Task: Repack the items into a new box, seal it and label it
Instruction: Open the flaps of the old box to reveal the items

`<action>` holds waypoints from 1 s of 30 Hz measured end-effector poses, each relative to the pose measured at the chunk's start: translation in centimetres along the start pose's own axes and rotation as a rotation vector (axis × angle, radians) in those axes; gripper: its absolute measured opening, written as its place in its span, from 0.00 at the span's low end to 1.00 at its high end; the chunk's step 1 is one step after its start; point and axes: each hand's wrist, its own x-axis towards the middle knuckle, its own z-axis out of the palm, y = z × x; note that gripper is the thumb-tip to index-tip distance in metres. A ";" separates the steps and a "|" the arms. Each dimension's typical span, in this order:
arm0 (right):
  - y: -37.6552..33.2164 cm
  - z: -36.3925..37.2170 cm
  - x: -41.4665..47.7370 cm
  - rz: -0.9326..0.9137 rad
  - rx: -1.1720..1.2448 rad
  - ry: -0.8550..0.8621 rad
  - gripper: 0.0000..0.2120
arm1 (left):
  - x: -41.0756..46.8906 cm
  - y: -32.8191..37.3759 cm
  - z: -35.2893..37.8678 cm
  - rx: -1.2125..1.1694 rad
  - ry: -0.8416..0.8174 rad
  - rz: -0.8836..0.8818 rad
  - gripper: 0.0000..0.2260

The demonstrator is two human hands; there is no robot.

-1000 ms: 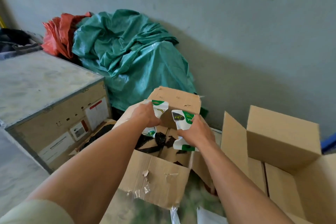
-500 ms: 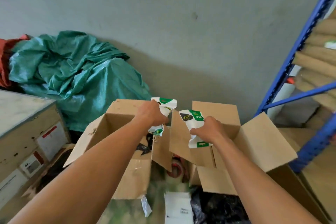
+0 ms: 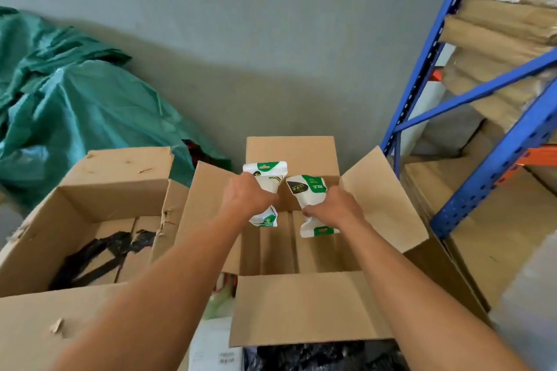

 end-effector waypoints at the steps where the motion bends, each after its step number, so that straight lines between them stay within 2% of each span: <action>1: 0.6 0.8 0.7 0.004 -0.001 -0.016 0.26 | 0.4 -0.1 1.3 0.000 -0.007 -0.018 0.20; 4: 2.4 3.7 3.7 0.061 -0.069 -0.073 0.29 | 1.8 -0.5 6.1 0.032 -0.047 -0.076 0.21; 9: 4.6 7.6 6.7 0.126 -0.145 -0.194 0.25 | 2.8 -2.2 11.8 0.105 -0.139 -0.190 0.18; 13: 5.5 8.9 8.3 0.142 -0.270 -0.257 0.21 | 3.4 -2.8 14.6 0.138 -0.181 -0.237 0.19; 18: 6.4 10.6 9.0 0.127 -0.339 -0.284 0.20 | 3.9 -3.4 16.6 0.175 -0.178 -0.277 0.18; 23: 7.7 11.9 9.2 0.134 -0.376 -0.253 0.24 | 4.5 -3.6 18.2 0.222 -0.192 -0.293 0.19; 30: 9.3 12.9 9.9 0.150 -0.296 -0.250 0.36 | 5.6 -3.4 19.7 0.212 -0.208 -0.313 0.20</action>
